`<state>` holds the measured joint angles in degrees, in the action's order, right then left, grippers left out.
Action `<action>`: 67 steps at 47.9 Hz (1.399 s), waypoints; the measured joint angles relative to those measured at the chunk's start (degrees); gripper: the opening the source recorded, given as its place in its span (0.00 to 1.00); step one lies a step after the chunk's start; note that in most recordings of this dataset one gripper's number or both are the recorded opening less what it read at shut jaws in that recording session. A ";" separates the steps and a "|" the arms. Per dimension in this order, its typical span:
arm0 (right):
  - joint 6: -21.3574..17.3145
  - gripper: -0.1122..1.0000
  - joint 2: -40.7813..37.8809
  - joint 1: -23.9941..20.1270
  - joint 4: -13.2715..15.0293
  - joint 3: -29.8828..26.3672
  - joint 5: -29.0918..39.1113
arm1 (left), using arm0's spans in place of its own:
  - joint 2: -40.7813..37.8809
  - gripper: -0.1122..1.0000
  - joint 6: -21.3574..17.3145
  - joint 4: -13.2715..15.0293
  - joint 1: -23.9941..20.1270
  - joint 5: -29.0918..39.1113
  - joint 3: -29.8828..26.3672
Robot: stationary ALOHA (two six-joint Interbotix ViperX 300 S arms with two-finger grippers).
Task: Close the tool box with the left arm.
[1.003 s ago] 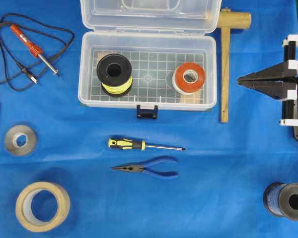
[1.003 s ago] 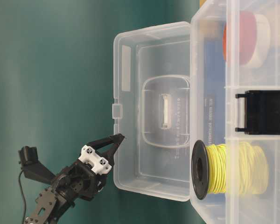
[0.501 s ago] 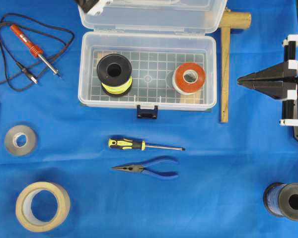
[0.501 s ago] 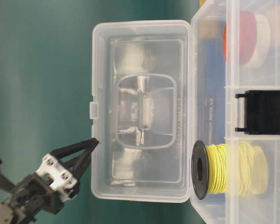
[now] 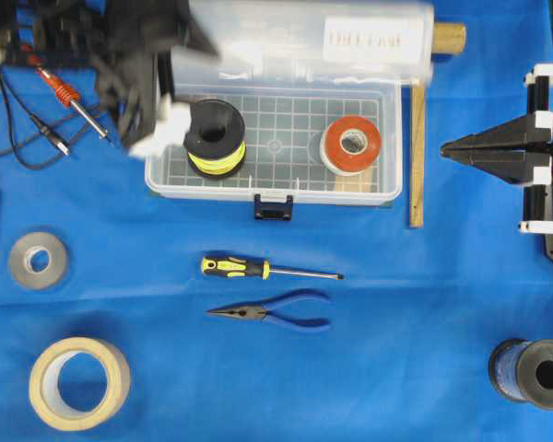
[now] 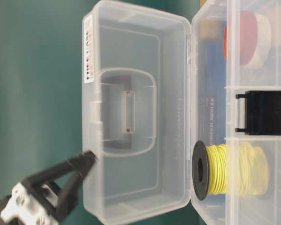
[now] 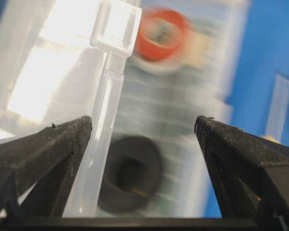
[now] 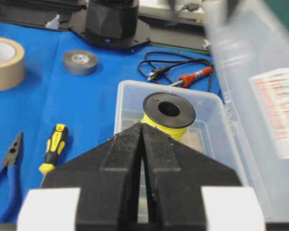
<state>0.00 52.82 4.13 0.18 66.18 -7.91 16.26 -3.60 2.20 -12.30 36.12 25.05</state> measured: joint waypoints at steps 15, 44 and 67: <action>0.00 0.10 0.00 0.00 0.00 0.00 0.00 | 5.10 0.91 7.91 -0.26 11.60 0.18 4.31; 0.09 0.10 0.62 0.00 0.00 0.00 -0.44 | 34.45 0.90 2.02 -0.79 11.87 -17.67 20.13; 0.09 0.10 0.88 0.00 0.00 0.00 -1.49 | 53.17 0.90 1.67 -0.53 10.90 -33.49 43.95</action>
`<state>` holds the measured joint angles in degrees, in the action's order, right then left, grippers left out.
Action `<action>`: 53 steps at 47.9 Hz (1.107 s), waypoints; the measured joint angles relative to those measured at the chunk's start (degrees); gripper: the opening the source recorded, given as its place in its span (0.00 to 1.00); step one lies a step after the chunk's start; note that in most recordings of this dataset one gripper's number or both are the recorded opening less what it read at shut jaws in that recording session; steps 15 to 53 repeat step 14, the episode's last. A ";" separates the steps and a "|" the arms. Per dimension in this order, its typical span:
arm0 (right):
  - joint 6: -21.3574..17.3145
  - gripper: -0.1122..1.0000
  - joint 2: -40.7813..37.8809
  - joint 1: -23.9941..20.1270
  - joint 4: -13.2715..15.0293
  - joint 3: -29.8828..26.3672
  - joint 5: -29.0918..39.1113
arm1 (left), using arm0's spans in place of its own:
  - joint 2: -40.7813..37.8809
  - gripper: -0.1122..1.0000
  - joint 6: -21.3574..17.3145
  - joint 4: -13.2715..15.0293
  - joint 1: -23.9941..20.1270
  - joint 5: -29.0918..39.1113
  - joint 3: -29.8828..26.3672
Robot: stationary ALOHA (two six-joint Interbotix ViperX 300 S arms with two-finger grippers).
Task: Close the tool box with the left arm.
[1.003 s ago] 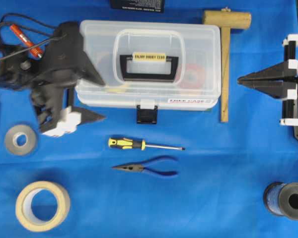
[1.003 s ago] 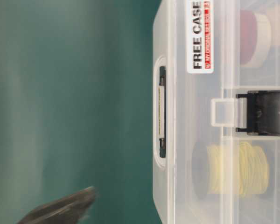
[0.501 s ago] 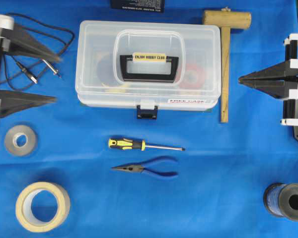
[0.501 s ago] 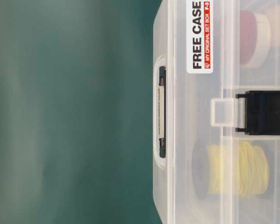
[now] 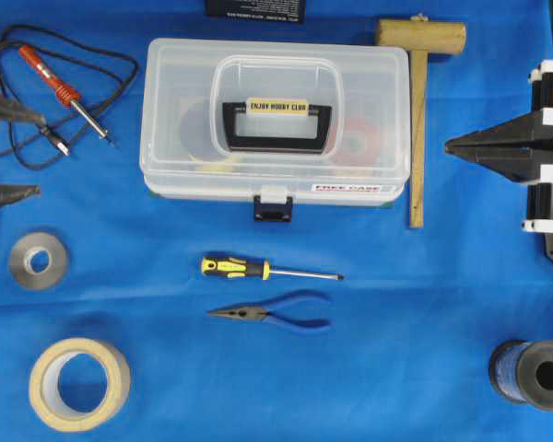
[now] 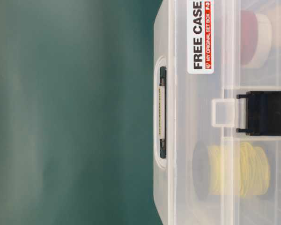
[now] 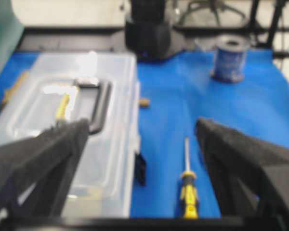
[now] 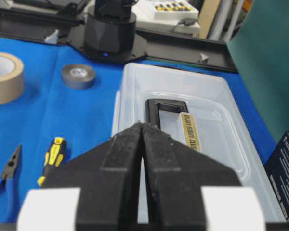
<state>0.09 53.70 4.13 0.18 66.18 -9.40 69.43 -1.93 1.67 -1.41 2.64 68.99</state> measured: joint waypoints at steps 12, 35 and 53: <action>0.00 0.10 0.00 0.00 0.00 0.00 0.00 | 3.52 0.90 0.26 0.53 -0.09 -2.02 8.17; 0.00 0.10 0.00 0.00 0.00 0.00 -0.09 | 3.52 0.90 0.44 0.53 0.00 -2.20 8.88; 0.00 0.10 0.00 0.00 0.00 0.00 -0.09 | 3.52 0.90 0.44 0.53 0.00 -2.20 8.88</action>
